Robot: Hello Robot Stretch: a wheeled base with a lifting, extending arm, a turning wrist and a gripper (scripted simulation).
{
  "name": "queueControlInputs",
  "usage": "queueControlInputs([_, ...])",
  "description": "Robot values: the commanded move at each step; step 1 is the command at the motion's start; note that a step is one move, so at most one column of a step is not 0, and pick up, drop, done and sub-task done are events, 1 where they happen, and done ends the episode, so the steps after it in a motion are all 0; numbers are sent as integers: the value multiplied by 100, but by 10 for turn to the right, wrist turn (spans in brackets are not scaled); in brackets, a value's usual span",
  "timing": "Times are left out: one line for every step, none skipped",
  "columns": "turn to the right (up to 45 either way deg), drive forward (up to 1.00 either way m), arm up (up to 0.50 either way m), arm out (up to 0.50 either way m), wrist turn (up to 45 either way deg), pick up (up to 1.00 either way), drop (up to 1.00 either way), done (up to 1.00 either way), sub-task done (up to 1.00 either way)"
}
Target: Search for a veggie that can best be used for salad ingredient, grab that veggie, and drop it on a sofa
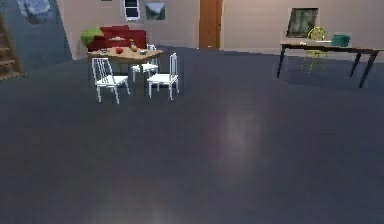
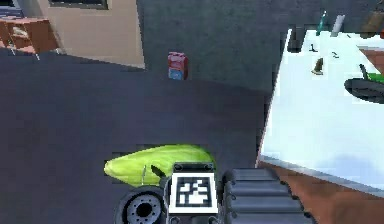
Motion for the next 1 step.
queueControlInputs([0, 100, 0, 0, 0, 0, 0, 0, 0])
